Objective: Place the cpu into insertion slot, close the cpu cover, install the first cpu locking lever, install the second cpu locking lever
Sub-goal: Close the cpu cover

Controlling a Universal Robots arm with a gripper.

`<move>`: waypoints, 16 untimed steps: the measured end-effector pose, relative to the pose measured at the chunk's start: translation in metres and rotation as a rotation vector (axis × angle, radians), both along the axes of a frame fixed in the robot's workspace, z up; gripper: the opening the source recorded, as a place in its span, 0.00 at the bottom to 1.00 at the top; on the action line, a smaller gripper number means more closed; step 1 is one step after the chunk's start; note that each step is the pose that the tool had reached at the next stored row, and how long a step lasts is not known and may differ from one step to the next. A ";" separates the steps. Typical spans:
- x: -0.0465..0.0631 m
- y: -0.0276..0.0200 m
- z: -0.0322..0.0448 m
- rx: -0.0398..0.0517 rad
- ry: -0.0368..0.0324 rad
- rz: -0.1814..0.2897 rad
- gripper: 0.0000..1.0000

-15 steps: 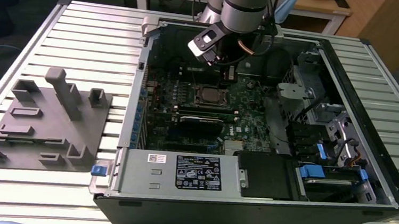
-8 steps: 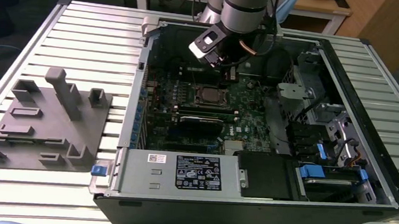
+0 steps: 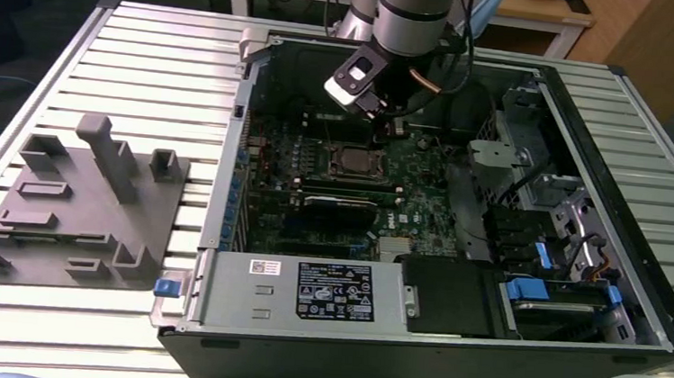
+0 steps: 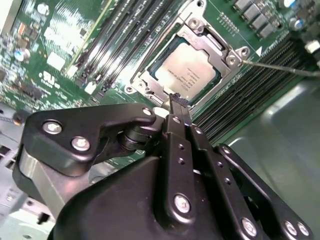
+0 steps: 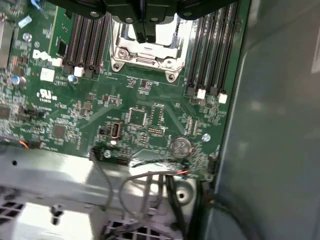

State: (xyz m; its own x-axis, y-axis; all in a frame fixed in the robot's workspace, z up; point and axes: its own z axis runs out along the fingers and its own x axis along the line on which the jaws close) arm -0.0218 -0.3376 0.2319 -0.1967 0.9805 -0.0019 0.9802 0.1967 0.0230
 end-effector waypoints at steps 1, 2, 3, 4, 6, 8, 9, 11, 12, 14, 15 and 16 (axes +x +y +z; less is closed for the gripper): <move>0.000 0.0000 0.0000 0.0000 0.0000 0.018 0.11; 0.000 0.0000 0.0000 0.0000 0.0000 0.035 0.11; 0.000 0.0000 0.0000 0.0000 0.0000 0.052 0.11; 0.000 0.0000 0.0000 0.0000 0.0000 0.069 0.11; 0.000 0.0000 0.0000 0.0001 0.0000 0.104 0.11; 0.000 0.0000 0.0000 0.0000 0.0000 0.137 0.11; 0.000 0.0000 0.0000 0.0000 0.0000 0.152 0.11; 0.000 0.0000 0.0000 0.0000 0.0000 0.183 0.11; 0.000 0.0000 0.0000 0.0000 0.0000 0.199 0.11; 0.000 0.0000 0.0000 0.0000 0.0000 0.229 0.11; 0.000 0.0000 0.0000 0.0000 0.0000 0.243 0.11; 0.000 0.0000 0.0000 0.0000 0.0000 0.258 0.11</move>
